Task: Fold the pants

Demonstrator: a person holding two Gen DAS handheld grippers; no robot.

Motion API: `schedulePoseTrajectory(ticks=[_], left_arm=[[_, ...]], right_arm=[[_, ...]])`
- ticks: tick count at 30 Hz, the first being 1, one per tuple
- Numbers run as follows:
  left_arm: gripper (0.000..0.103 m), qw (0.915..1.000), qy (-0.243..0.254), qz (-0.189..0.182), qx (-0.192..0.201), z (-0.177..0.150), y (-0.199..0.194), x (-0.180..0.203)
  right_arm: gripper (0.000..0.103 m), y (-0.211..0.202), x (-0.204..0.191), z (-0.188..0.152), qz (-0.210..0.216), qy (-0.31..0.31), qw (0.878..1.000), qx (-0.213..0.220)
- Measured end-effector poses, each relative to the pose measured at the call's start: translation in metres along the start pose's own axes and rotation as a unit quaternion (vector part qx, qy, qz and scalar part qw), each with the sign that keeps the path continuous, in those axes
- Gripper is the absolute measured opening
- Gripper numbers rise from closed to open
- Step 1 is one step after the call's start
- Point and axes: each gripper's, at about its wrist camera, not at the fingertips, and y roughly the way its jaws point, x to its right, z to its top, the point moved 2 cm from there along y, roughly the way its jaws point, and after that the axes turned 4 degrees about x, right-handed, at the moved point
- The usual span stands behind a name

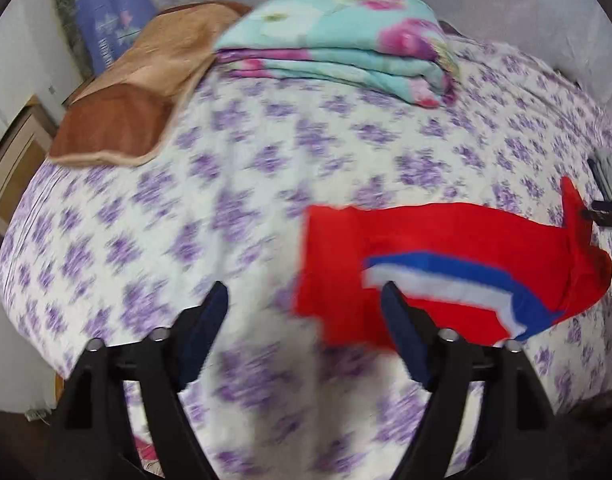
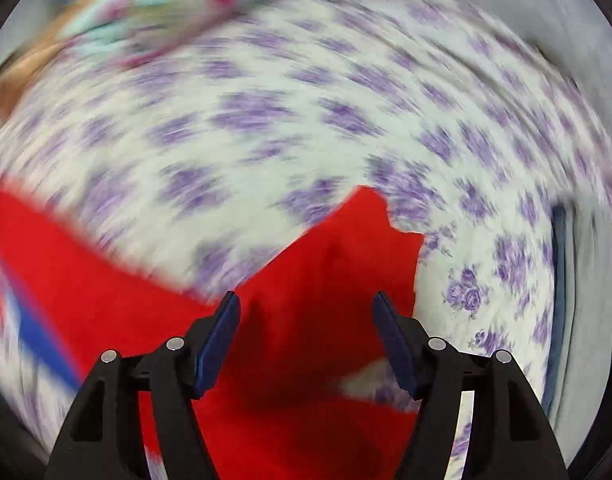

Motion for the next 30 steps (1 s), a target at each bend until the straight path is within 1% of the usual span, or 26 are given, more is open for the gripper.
schedulePoseTrajectory(ticks=[2, 3, 4, 5, 6, 7, 8, 9, 10, 11, 12, 13, 14, 16, 17, 18, 20, 21, 23, 26, 27, 28, 29, 30], left_arm=[[0.080, 0.9986, 0.025, 0.027, -0.039, 0.001, 0.033, 0.028], [0.081, 0.9966, 0.032, 0.047, -0.058, -0.001, 0.047, 0.034], [0.083, 0.9920, 0.037, 0.079, -0.091, -0.007, 0.071, 0.040], [0.083, 0.9892, 0.036, 0.090, -0.111, -0.013, 0.082, 0.040], [0.083, 0.9865, 0.032, 0.094, -0.130, -0.019, 0.094, 0.041], [0.085, 0.9858, 0.027, 0.095, -0.136, -0.021, 0.098, 0.041], [0.090, 0.9851, 0.025, 0.102, -0.136, -0.021, 0.100, 0.039], [0.092, 0.9846, 0.034, 0.109, -0.132, -0.021, 0.099, 0.038], [0.093, 0.9845, 0.042, 0.108, -0.132, -0.020, 0.100, 0.037], [0.094, 0.9847, 0.053, 0.101, -0.132, -0.019, 0.101, 0.036], [0.095, 0.9849, 0.057, 0.096, -0.132, -0.018, 0.102, 0.034], [0.096, 0.9851, 0.060, 0.091, -0.133, -0.018, 0.103, 0.031], [0.096, 0.9851, 0.063, 0.089, -0.134, -0.017, 0.105, 0.031], [0.097, 0.9846, 0.072, 0.086, -0.134, -0.017, 0.106, 0.028], [0.097, 0.9841, 0.077, 0.087, -0.134, -0.017, 0.107, 0.029], [0.097, 0.9835, 0.085, 0.087, -0.133, -0.016, 0.107, 0.029], [0.097, 0.9818, 0.102, 0.088, -0.134, -0.015, 0.109, 0.031], [0.098, 0.9809, 0.110, 0.088, -0.134, -0.014, 0.108, 0.032], [0.098, 0.9791, 0.125, 0.090, -0.133, -0.014, 0.106, 0.032], [0.098, 0.9791, 0.128, 0.087, -0.132, -0.011, 0.101, 0.031], [0.098, 0.9792, 0.127, 0.088, -0.131, -0.011, 0.099, 0.031], [0.098, 0.9792, 0.128, 0.089, -0.130, -0.010, 0.098, 0.031], [0.098, 0.9785, 0.134, 0.095, -0.125, -0.010, 0.094, 0.033], [0.098, 0.9779, 0.137, 0.099, -0.122, -0.010, 0.093, 0.033]], right_arm=[[0.069, 0.021, -0.005, 0.011, -0.014, 0.041, 0.999, -0.014], [0.069, 0.030, -0.009, 0.012, -0.026, 0.052, 0.998, -0.022], [0.065, 0.042, -0.018, 0.014, -0.044, 0.050, 0.997, -0.032], [0.051, 0.050, -0.026, 0.012, -0.078, 0.035, 0.995, -0.041], [0.043, 0.056, -0.033, 0.010, -0.103, 0.023, 0.994, -0.039], [0.018, 0.054, -0.031, 0.007, -0.110, 0.024, 0.993, -0.038], [0.005, 0.045, -0.018, 0.002, -0.101, 0.049, 0.993, -0.041], [0.005, 0.031, -0.005, -0.003, -0.078, 0.082, 0.993, -0.027], [0.005, 0.018, 0.006, -0.008, -0.062, 0.104, 0.993, -0.009], [0.005, -0.009, 0.025, -0.023, -0.047, 0.131, 0.990, 0.020], [0.005, -0.029, 0.040, -0.038, -0.035, 0.152, 0.987, 0.036], [0.005, -0.050, 0.059, -0.063, 0.004, 0.189, 0.981, 0.053], [0.005, -0.062, 0.070, -0.086, 0.045, 0.218, 0.973, 0.064], [0.006, -0.072, 0.077, -0.125, 0.086, 0.249, 0.962, 0.074], [0.008, -0.068, 0.080, -0.149, 0.100, 0.262, 0.957, 0.072], [0.012, -0.055, 0.084, -0.165, 0.104, 0.276, 0.954, 0.055], [0.034, -0.029, 0.086, -0.191, 0.105, 0.301, 0.947, 0.033], [0.039, -0.024, 0.088, -0.200, 0.096, 0.307, 0.946, 0.028], [0.063, -0.031, 0.091, -0.213, 0.077, 0.327, 0.941, 0.034], [0.064, -0.050, 0.095, -0.218, 0.041, 0.318, 0.946, 0.044], [0.064, -0.057, 0.100, -0.216, 0.030, 0.319, 0.946, 0.056], [0.063, -0.061, 0.105, -0.210, 0.025, 0.322, 0.943, 0.079], [0.063, -0.071, 0.105, -0.198, 0.027, 0.319, 0.941, 0.110], [0.063, -0.070, 0.106, -0.186, 0.027, 0.311, 0.942, 0.119]])
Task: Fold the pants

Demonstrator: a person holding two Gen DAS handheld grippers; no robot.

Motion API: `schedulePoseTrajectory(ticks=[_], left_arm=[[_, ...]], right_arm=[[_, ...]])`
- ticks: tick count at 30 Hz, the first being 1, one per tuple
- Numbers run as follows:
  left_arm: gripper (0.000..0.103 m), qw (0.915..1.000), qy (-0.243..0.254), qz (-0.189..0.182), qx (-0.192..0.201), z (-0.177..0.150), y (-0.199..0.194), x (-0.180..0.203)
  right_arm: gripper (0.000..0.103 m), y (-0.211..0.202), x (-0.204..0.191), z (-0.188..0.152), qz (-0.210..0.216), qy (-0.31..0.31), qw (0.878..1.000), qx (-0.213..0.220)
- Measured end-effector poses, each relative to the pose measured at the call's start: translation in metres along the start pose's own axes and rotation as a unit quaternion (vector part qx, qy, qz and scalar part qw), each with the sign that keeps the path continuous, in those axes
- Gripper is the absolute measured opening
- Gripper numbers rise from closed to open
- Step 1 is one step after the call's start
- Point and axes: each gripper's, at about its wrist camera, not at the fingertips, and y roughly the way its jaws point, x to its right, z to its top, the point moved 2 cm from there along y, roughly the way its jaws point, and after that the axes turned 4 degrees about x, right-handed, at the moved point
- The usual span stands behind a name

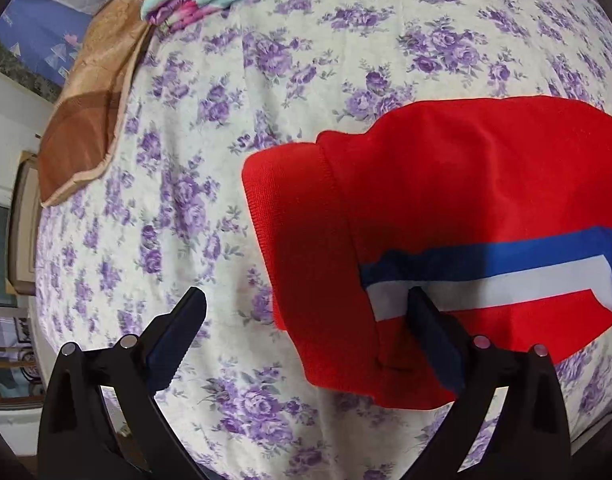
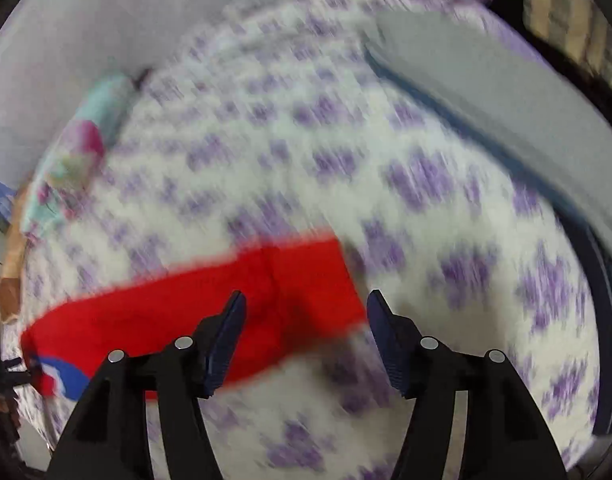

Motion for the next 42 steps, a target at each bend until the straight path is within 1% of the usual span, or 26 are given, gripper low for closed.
schedulePoseTrajectory(ticks=[2, 3, 4, 5, 6, 7, 9, 10, 11, 14, 16, 18, 20, 22, 23, 24, 25, 27, 28, 30, 32, 34, 36, 38, 40, 42], left_arm=[[0.098, 1.0000, -0.005, 0.003, -0.003, -0.003, 0.002, -0.001], [0.098, 0.9999, -0.012, 0.001, -0.006, -0.004, 0.004, -0.004], [0.098, 0.9998, -0.020, -0.001, -0.007, -0.005, 0.006, -0.008], [0.099, 0.9996, -0.029, 0.000, -0.006, -0.007, 0.008, -0.014], [0.099, 0.9994, -0.035, 0.000, -0.005, -0.009, 0.010, -0.018], [0.099, 0.9990, -0.043, -0.006, -0.007, -0.011, 0.013, -0.022], [0.099, 0.9968, -0.070, -0.036, -0.011, -0.013, 0.017, -0.030], [0.099, 0.9961, -0.078, -0.040, -0.010, -0.014, 0.016, -0.032], [0.099, 0.9962, -0.079, -0.035, -0.004, -0.014, 0.011, -0.032], [0.099, 0.9975, -0.068, -0.001, 0.020, -0.016, -0.011, -0.030], [0.099, 0.9969, -0.070, -0.001, 0.036, -0.020, -0.029, -0.030], [0.099, 0.9951, -0.080, -0.021, 0.054, -0.023, -0.043, -0.028], [0.099, 0.9950, -0.077, -0.015, 0.061, -0.023, -0.046, -0.021], [0.099, 0.9966, -0.073, 0.012, 0.035, -0.024, -0.031, -0.016], [0.099, 0.9964, -0.081, 0.024, 0.009, -0.025, -0.017, -0.017], [0.099, 0.9951, -0.096, 0.016, -0.016, -0.027, -0.005, -0.020], [0.099, 0.9939, -0.107, 0.007, -0.024, -0.028, -0.004, -0.021], [0.098, 0.9927, -0.120, -0.001, -0.009, -0.027, -0.016, -0.024], [0.098, 0.9934, -0.114, -0.006, 0.008, -0.024, -0.026, -0.022], [0.098, 0.9939, -0.096, -0.018, 0.050, -0.011, -0.050, -0.015], [0.098, 0.9908, -0.090, -0.042, 0.093, 0.007, -0.067, -0.005], [0.098, 0.9885, -0.087, -0.058, 0.110, 0.023, -0.071, 0.006], [0.098, 0.9895, -0.077, -0.064, 0.105, 0.045, -0.063, 0.026], [0.098, 0.9887, -0.078, -0.072, 0.106, 0.067, -0.055, 0.046], [0.098, 0.9882, -0.072, -0.086, 0.104, 0.083, -0.048, 0.064], [0.098, 0.9939, -0.045, -0.064, 0.078, 0.089, -0.031, 0.084]], right_arm=[[0.058, 0.014, -0.021, 0.010, -0.007, -0.050, 0.999, -0.010], [0.051, 0.024, -0.027, 0.009, -0.013, -0.066, 0.997, -0.028], [0.035, 0.035, -0.030, 0.007, -0.010, -0.073, 0.996, -0.048], [0.027, 0.043, -0.033, 0.002, 0.002, -0.076, 0.995, -0.071], [0.028, 0.052, -0.036, -0.002, -0.004, -0.091, 0.992, -0.087], [0.028, 0.056, -0.033, -0.006, -0.014, -0.107, 0.990, -0.094], [0.045, 0.067, -0.031, -0.022, -0.038, -0.184, 0.978, -0.091], [0.062, 0.063, -0.031, -0.027, -0.048, -0.226, 0.971, -0.066], [0.070, 0.058, -0.031, -0.029, -0.072, -0.257, 0.962, -0.051], [0.071, 0.039, -0.033, -0.023, -0.069, -0.266, 0.960, -0.051], [0.072, 0.026, -0.040, -0.017, -0.037, -0.273, 0.960, -0.045], [0.072, 0.023, -0.054, -0.013, 0.010, -0.272, 0.961, -0.048], [0.072, 0.027, -0.066, -0.020, 0.041, -0.289, 0.954, -0.066], [0.072, 0.049, -0.070, -0.043, -0.014, -0.366, 0.925, -0.103], [0.077, 0.060, -0.063, -0.054, -0.045, -0.396, 0.909, -0.126], [0.079, 0.061, -0.058, -0.057, -0.052, -0.400, 0.905, -0.135], [0.081, 0.058, -0.051, -0.055, -0.051, -0.388, 0.909, -0.142], [0.081, 0.050, -0.046, -0.042, -0.059, -0.370, 0.913, -0.163], [0.080, 0.041, -0.051, -0.033, -0.058, -0.373, 0.915, -0.146], [0.081, 0.023, -0.075, -0.009, -0.022, -0.369, 0.925, -0.085], [0.081, 0.021, -0.111, 0.011, 0.049, -0.345, 0.936, -0.050], [0.079, 0.043, -0.161, 0.015, 0.102, -0.351, 0.929, -0.054], [0.066, 0.069, -0.212, 0.006, 0.133, -0.380, 0.914, -0.059], [0.038, 0.093, -0.262, -0.007, 0.171, -0.386, 0.902, -0.083], [0.031, 0.108, -0.300, -0.019, 0.192, -0.373, 0.902, -0.103], [0.030, 0.118, -0.324, -0.032, 0.203, -0.356, 0.903, -0.125]])
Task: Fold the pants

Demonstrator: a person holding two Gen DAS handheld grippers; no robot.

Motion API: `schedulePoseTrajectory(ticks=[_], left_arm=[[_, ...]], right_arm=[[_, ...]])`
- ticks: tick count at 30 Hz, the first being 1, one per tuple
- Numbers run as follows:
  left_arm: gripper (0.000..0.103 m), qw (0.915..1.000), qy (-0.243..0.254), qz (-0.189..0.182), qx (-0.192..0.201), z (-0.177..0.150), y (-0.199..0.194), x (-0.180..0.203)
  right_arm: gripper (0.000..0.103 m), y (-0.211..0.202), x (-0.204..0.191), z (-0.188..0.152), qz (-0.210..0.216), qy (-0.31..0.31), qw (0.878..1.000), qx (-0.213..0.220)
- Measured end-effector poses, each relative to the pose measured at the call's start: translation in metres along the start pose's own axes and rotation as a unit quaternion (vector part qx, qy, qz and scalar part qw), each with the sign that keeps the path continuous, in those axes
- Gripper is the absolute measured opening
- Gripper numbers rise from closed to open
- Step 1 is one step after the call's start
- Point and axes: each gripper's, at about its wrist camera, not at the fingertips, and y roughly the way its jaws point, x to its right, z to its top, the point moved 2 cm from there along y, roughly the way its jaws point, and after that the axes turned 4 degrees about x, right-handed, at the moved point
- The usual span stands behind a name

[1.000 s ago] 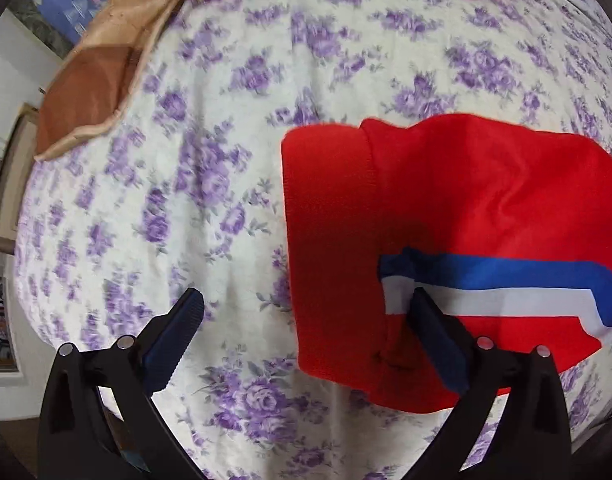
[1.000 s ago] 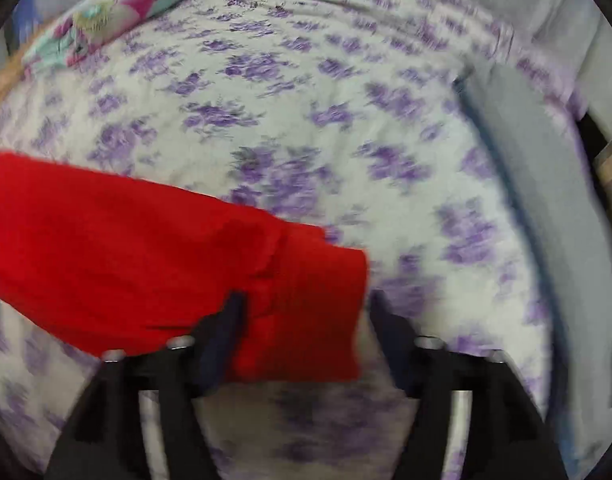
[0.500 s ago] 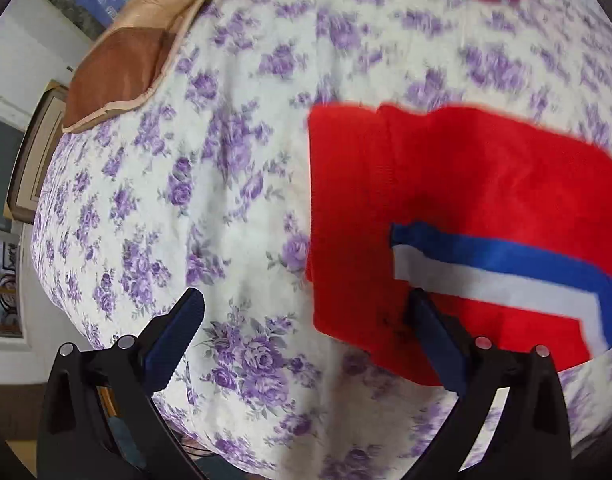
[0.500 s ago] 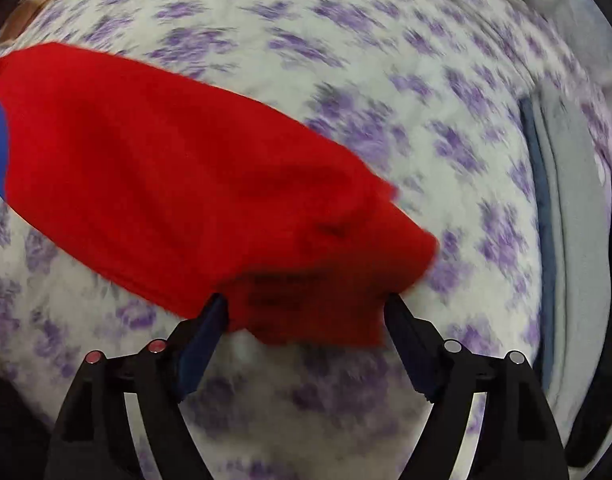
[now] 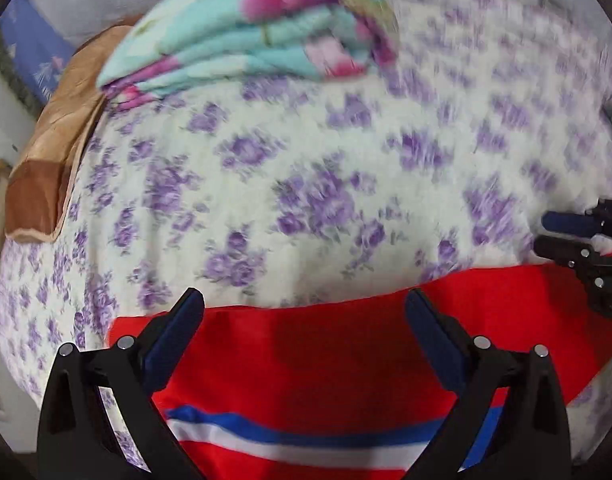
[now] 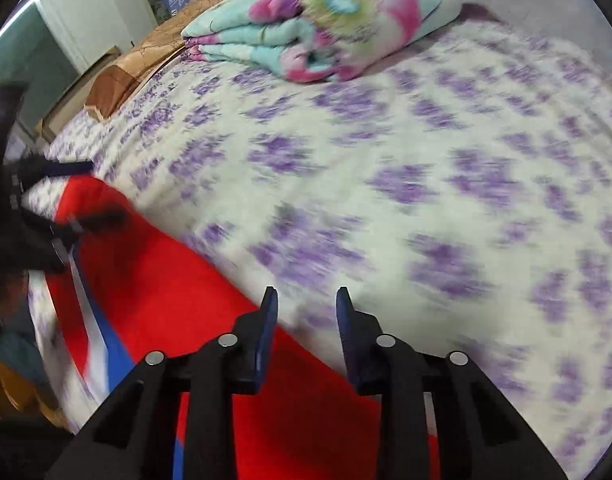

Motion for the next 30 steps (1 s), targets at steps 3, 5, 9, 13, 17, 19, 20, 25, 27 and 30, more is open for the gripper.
schedulePoseTrajectory(ticks=[3, 5, 9, 13, 17, 19, 20, 25, 27, 30], left_arm=[[0.098, 0.9990, 0.036, 0.019, -0.020, -0.020, 0.009, 0.012], [0.098, 0.9994, 0.030, 0.016, -0.007, -0.037, 0.003, 0.006], [0.098, 0.9999, -0.011, 0.008, 0.000, -0.059, -0.001, -0.011], [0.098, 0.9998, -0.018, 0.008, 0.003, -0.070, 0.002, -0.016], [0.098, 0.9997, -0.018, 0.013, 0.009, -0.076, 0.004, -0.013], [0.098, 0.9997, -0.023, 0.006, 0.004, -0.076, 0.003, -0.016], [0.098, 0.9998, -0.022, 0.005, 0.003, -0.075, 0.002, -0.017], [0.098, 0.9984, -0.046, 0.022, 0.023, -0.068, -0.018, -0.040], [0.098, 0.9977, -0.050, 0.045, 0.003, -0.071, -0.005, -0.049], [0.099, 0.9959, -0.068, 0.050, -0.033, -0.077, 0.018, -0.061]], right_arm=[[0.031, 0.008, -0.033, -0.011, 0.041, -0.032, 0.998, -0.040], [0.035, -0.001, -0.047, -0.018, 0.054, -0.060, 0.996, -0.045], [0.050, -0.012, -0.048, -0.004, 0.105, -0.049, 0.992, -0.044], [0.050, 0.001, -0.059, 0.015, 0.101, -0.077, 0.990, -0.058], [0.035, 0.034, -0.060, 0.023, 0.104, -0.065, 0.987, -0.105], [0.021, 0.039, -0.072, 0.019, 0.116, -0.089, 0.981, -0.125], [0.012, 0.037, -0.078, 0.017, 0.124, -0.103, 0.978, -0.130], [0.004, -0.010, -0.066, 0.041, 0.111, -0.100, 0.988, -0.037], [0.004, -0.009, -0.057, 0.046, 0.084, -0.091, 0.992, -0.005], [0.012, 0.030, -0.061, 0.030, 0.012, -0.127, 0.991, -0.026]])
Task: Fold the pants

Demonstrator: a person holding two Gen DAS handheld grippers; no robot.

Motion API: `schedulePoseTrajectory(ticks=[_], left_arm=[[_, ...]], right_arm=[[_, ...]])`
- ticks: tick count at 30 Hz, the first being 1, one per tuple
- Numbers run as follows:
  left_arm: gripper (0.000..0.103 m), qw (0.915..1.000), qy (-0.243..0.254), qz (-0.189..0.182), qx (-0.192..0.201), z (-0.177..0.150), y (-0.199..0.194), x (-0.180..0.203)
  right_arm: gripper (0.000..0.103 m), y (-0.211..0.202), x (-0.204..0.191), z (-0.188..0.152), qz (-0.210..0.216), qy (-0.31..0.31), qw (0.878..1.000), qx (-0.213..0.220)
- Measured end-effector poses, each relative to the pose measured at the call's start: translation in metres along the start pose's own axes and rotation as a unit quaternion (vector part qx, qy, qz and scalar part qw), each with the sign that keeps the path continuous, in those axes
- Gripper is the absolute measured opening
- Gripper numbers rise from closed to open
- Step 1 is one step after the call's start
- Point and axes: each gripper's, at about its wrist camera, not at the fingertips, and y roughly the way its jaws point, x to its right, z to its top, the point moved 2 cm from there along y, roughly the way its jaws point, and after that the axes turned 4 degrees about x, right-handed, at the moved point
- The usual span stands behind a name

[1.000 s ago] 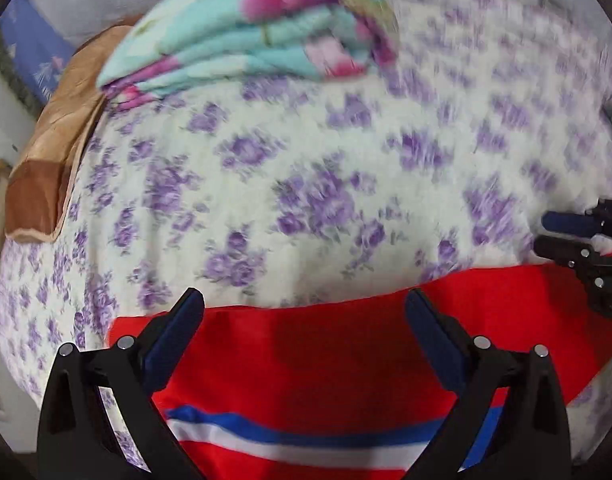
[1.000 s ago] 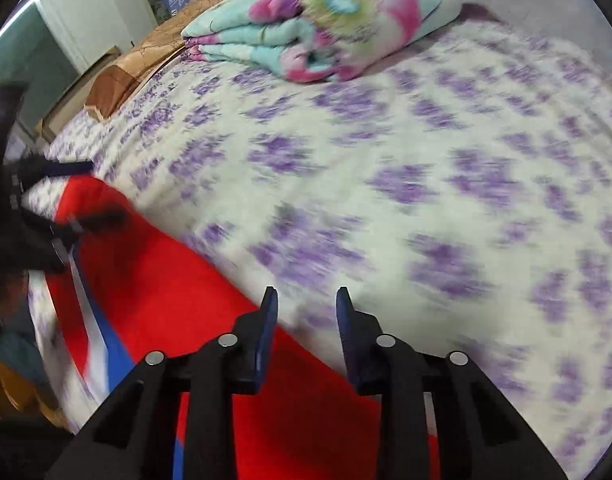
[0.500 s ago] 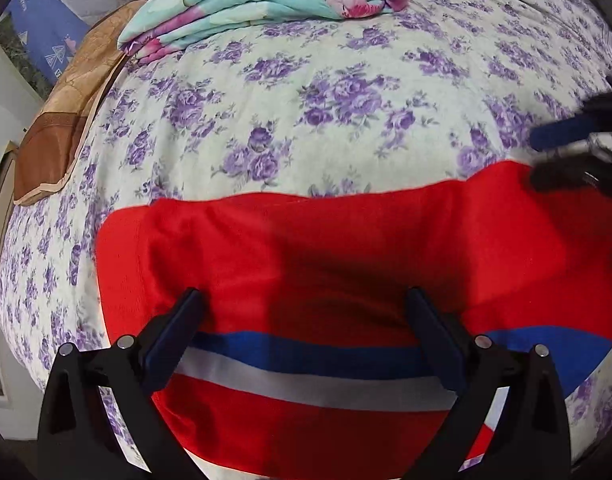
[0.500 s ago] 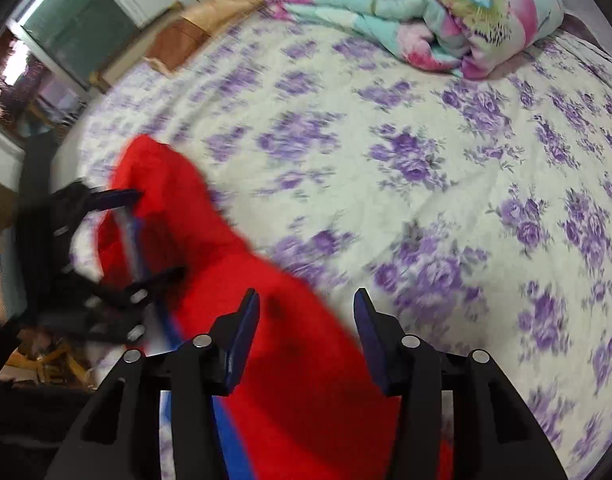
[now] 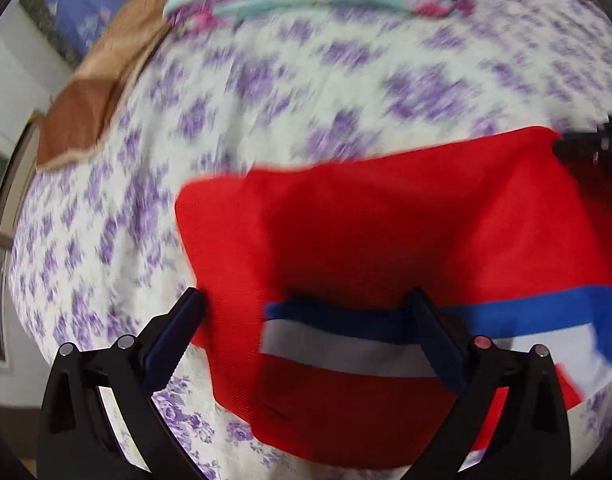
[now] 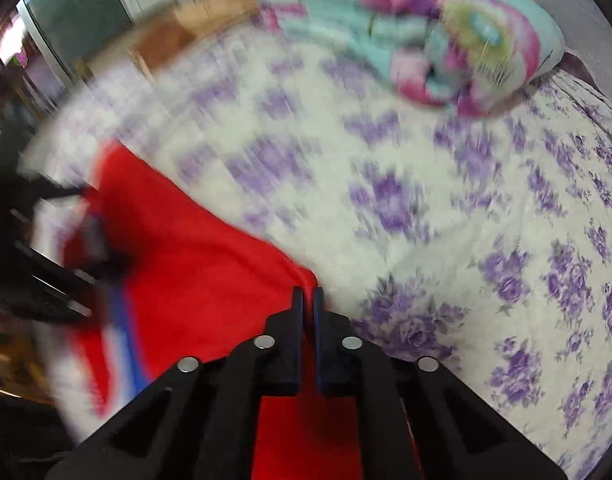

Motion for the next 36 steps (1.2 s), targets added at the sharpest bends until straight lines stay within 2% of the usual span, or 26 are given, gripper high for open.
schedulePoseTrajectory(ticks=[1, 2, 3, 4, 6, 7, 8, 10, 11, 12, 13, 14, 16, 18, 19, 21, 23, 24, 25, 27, 30, 32, 33, 34, 35, 36], left_arm=[[0.099, 1.0000, -0.001, -0.003, -0.003, -0.001, 0.003, -0.002], [0.099, 1.0000, 0.001, 0.000, -0.002, -0.001, 0.002, -0.005], [0.099, 1.0000, 0.004, 0.005, 0.000, 0.000, 0.000, -0.007], [0.099, 0.9999, 0.010, 0.010, 0.006, 0.001, -0.004, -0.011], [0.099, 0.9993, 0.021, 0.027, 0.016, 0.002, -0.008, -0.019], [0.099, 0.9987, 0.026, 0.040, 0.017, 0.002, -0.007, -0.024], [0.099, 0.9990, 0.023, 0.035, 0.014, 0.000, -0.005, -0.032], [0.099, 0.9997, 0.010, 0.023, 0.007, 0.000, 0.000, -0.044], [0.099, 0.9996, 0.012, 0.024, 0.003, 0.000, 0.003, -0.050], [0.099, 0.9995, 0.018, 0.024, 0.002, 0.000, 0.005, -0.052], [0.099, 0.9996, 0.024, 0.017, 0.002, 0.001, 0.007, -0.054], [0.099, 0.9995, 0.030, 0.011, 0.001, 0.003, 0.008, -0.056], [0.099, 0.9992, 0.039, 0.011, -0.001, 0.007, 0.007, -0.055], [0.099, 0.9987, 0.047, 0.020, 0.000, 0.008, 0.000, -0.050], [0.099, 0.9984, 0.051, 0.023, 0.005, 0.009, -0.006, -0.047], [0.099, 0.9983, 0.051, 0.003, 0.030, 0.012, -0.025, -0.040], [0.099, 0.9974, 0.042, -0.026, 0.052, 0.015, -0.041, -0.033], [0.099, 0.9968, 0.041, -0.034, 0.059, 0.015, -0.045, -0.029], [0.099, 0.9967, 0.042, -0.032, 0.062, 0.015, -0.045, -0.024], [0.099, 0.9979, 0.034, -0.030, 0.046, 0.010, -0.035, -0.018], [0.099, 0.9990, -0.005, -0.041, -0.019, -0.002, 0.002, -0.017], [0.099, 0.9991, -0.013, -0.030, -0.028, -0.008, 0.014, -0.014], [0.099, 0.9993, -0.011, -0.026, -0.022, -0.008, 0.013, -0.013], [0.099, 0.9995, -0.006, -0.024, -0.019, -0.008, 0.013, -0.012], [0.099, 0.9995, -0.005, -0.026, -0.019, -0.008, 0.013, -0.012], [0.099, 0.9993, -0.007, -0.032, -0.019, -0.008, 0.013, -0.013]], right_arm=[[0.030, -0.002, 0.000, 0.000, -0.016, -0.002, 1.000, 0.015], [0.058, -0.014, 0.002, 0.000, -0.047, 0.001, 0.998, 0.034], [0.064, -0.027, 0.008, -0.001, -0.067, 0.011, 0.997, 0.048], [0.064, -0.043, 0.019, -0.004, -0.070, 0.027, 0.995, 0.064], [0.062, -0.077, 0.036, -0.023, -0.013, 0.073, 0.995, 0.064], [0.057, -0.089, 0.042, -0.037, 0.006, 0.086, 0.995, 0.052], [0.056, -0.097, 0.035, -0.055, 0.024, 0.082, 0.996, 0.038], [0.056, -0.085, 0.013, -0.075, 0.043, 0.057, 0.997, 0.010], [0.052, -0.072, 0.002, -0.109, 0.048, 0.038, 0.997, -0.042], [0.050, -0.060, -0.003, -0.128, 0.036, 0.023, 0.996, -0.076], [0.050, -0.055, -0.005, -0.150, 0.013, 0.002, 0.996, -0.091], [0.050, -0.069, -0.008, -0.163, 0.003, -0.019, 0.999, -0.043], [0.050, -0.086, 0.011, -0.184, -0.008, 0.041, 0.998, -0.045], [0.050, -0.120, 0.047, -0.200, -0.005, 0.167, 0.986, -0.014], [0.051, -0.135, 0.058, -0.208, -0.009, 0.200, 0.980, 0.008], [0.056, -0.172, 0.087, -0.235, -0.050, 0.276, 0.959, 0.053], [0.058, -0.197, 0.116, -0.271, -0.097, 0.358, 0.927, 0.062], [0.058, -0.204, 0.129, -0.290, -0.105, 0.393, 0.911, 0.062], [0.059, -0.206, 0.133, -0.307, -0.108, 0.432, 0.893, 0.065], [0.059, -0.196, 0.134, -0.323, -0.089, 0.481, 0.870, 0.070], [0.055, -0.173, 0.142, -0.330, -0.078, 0.503, 0.859, 0.061], [0.051, -0.160, 0.147, -0.312, -0.080, 0.517, 0.849, 0.077], [0.047, -0.155, 0.149, -0.304, -0.088, 0.521, 0.845, 0.088], [0.032, -0.155, 0.152, -0.300, -0.097, 0.523, 0.842, 0.093], [0.025, -0.152, 0.158, -0.297, -0.094, 0.535, 0.834, 0.097], [0.021, -0.152, 0.162, -0.296, -0.087, 0.547, 0.827, 0.098]])
